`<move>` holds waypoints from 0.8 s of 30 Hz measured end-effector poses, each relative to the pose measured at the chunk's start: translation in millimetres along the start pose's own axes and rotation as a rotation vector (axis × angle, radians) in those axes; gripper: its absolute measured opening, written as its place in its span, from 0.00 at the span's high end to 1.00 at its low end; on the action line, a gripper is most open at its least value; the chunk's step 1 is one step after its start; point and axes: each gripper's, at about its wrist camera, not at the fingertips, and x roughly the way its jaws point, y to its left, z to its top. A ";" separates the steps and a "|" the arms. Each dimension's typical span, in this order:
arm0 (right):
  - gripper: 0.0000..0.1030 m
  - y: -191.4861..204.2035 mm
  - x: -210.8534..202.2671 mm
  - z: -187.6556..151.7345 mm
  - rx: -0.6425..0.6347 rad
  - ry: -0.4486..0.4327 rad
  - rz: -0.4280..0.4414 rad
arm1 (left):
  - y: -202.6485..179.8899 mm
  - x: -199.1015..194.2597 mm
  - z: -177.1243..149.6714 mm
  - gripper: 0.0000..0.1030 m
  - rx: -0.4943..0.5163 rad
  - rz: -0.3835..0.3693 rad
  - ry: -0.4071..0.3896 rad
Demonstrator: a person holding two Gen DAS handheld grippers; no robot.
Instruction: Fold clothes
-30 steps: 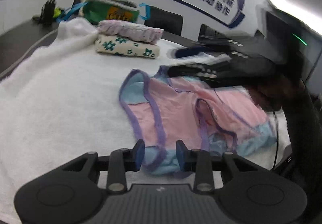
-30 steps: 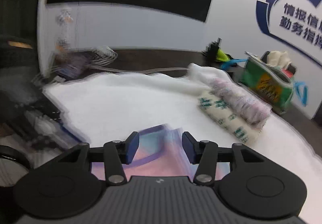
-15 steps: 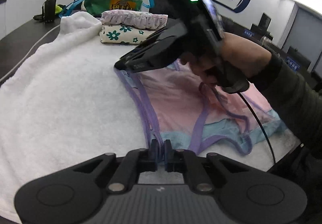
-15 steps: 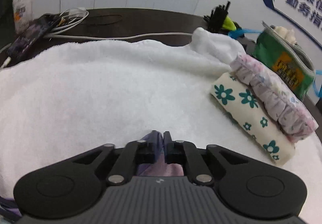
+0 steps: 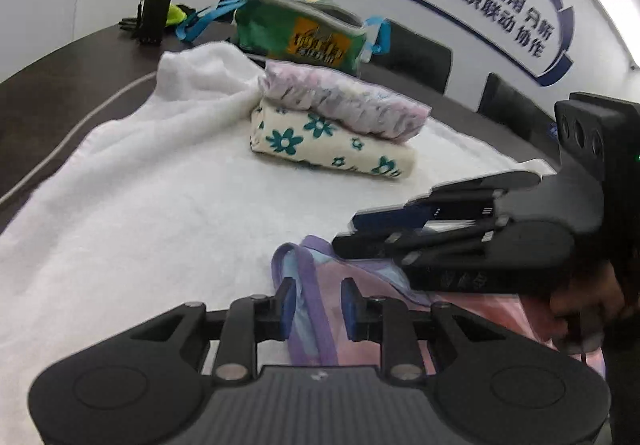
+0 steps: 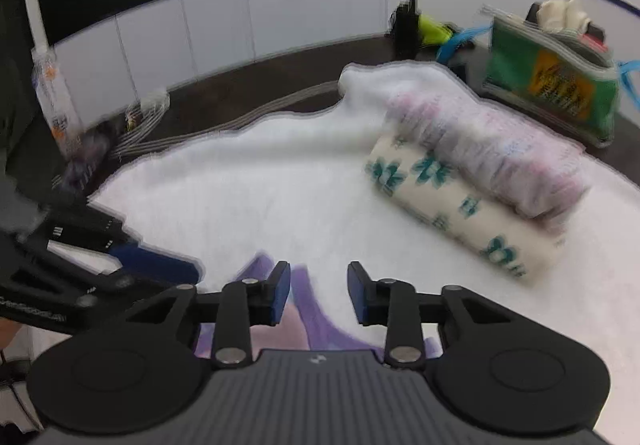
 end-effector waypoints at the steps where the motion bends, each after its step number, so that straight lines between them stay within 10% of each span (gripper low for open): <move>1: 0.88 0.9 8.7 -2.5 -0.001 0.013 0.009 | -0.1 6.9 -1.9 0.90 -0.004 0.015 0.013; 5: 1.00 5.4 16.6 -8.7 -0.011 -0.002 0.032 | -1.1 12.3 -13.4 0.98 0.024 0.051 0.001; 10: 1.00 -12.4 10.1 -5.7 0.101 -0.047 -0.020 | 5.6 3.6 -9.4 0.98 -0.034 0.020 0.004; 15: 0.94 -28.2 14.6 -1.9 0.208 -0.032 0.119 | 23.4 11.9 14.9 0.88 -0.181 0.005 -0.009; 24: 0.88 -29.4 30.2 -4.5 0.260 -0.008 0.175 | 41.0 24.0 8.3 0.98 -0.322 -0.045 -0.009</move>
